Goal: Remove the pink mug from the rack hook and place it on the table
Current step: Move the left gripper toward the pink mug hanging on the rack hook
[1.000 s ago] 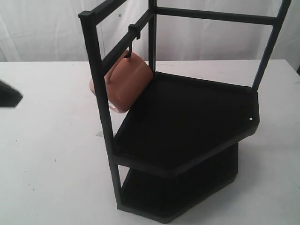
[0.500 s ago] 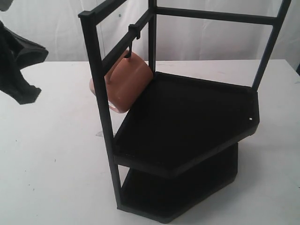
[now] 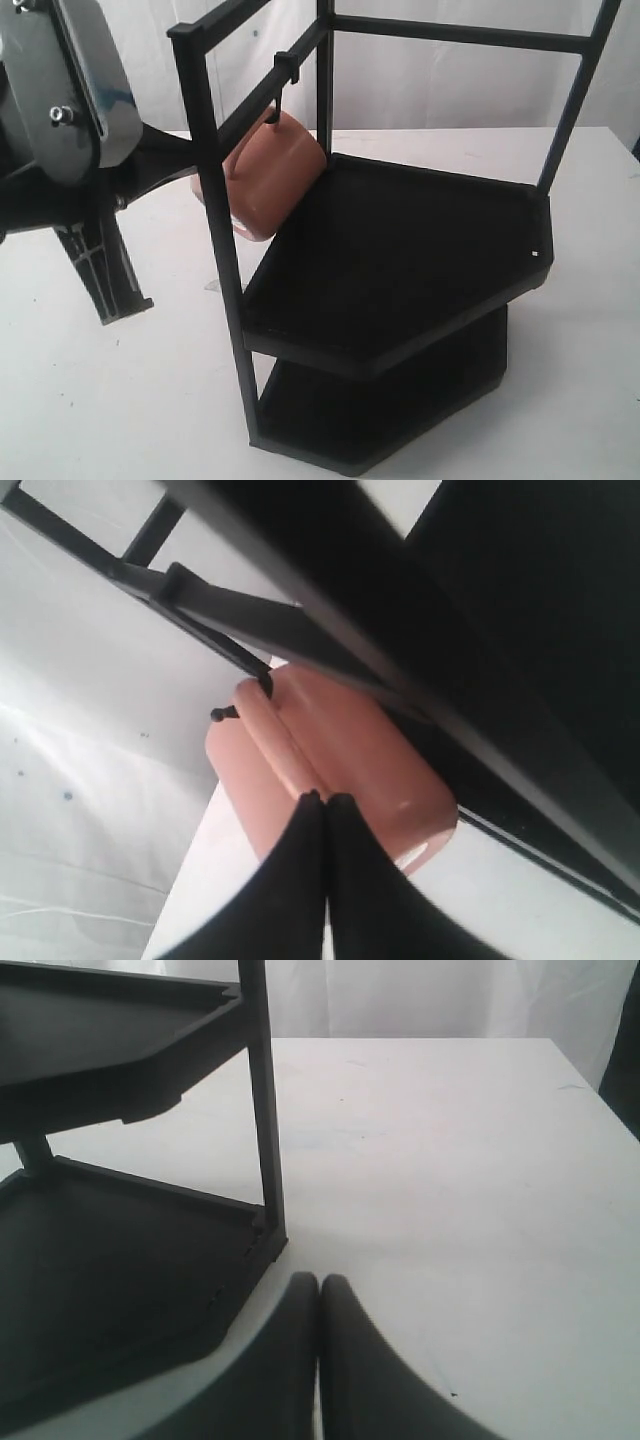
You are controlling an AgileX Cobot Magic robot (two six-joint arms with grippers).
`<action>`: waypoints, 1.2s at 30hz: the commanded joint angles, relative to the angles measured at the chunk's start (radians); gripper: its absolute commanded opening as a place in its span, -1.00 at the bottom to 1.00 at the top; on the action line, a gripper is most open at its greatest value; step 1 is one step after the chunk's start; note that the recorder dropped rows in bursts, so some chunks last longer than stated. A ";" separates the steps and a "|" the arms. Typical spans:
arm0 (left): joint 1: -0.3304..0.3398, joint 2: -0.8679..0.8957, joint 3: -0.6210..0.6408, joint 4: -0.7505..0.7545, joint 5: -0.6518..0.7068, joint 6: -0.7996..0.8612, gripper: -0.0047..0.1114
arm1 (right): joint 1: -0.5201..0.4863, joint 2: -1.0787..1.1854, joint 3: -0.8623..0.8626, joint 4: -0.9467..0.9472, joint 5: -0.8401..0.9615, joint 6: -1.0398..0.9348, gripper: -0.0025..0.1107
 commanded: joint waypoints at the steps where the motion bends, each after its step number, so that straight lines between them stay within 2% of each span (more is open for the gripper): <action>1: 0.053 0.023 0.007 -0.015 -0.023 -0.025 -0.92 | 0.002 -0.006 -0.002 0.000 -0.009 0.000 -0.96; 4: 0.119 0.045 0.007 -0.015 -0.034 -0.141 -0.92 | 0.002 -0.006 -0.002 0.000 -0.009 0.000 -0.96; 9: 0.176 0.064 0.007 -0.015 -0.034 -0.325 -0.92 | 0.002 -0.006 -0.002 0.000 -0.009 0.000 -0.96; 16: 0.176 0.084 0.007 -0.015 -0.072 -0.601 -0.92 | 0.002 -0.006 -0.002 0.000 -0.009 0.000 -0.96; 21: 0.176 0.084 0.007 -0.015 -0.082 -0.690 -0.92 | 0.002 -0.006 -0.002 0.000 -0.009 0.000 -0.96; 26: 0.176 0.084 0.007 -0.008 -0.084 -0.692 -0.90 | 0.002 -0.006 -0.002 0.000 -0.009 0.000 -0.96; 28: 0.176 0.084 0.007 0.028 -0.084 -0.673 -0.79 | 0.002 -0.006 -0.002 0.000 -0.009 0.000 -0.96; 32: 0.176 0.084 0.007 0.183 -0.091 -0.640 -0.46 | 0.002 -0.006 -0.002 0.000 -0.009 0.000 -0.96; 36: 0.176 0.084 0.007 0.183 -0.120 -0.713 -0.22 | 0.002 -0.006 -0.002 0.000 -0.009 0.000 -0.96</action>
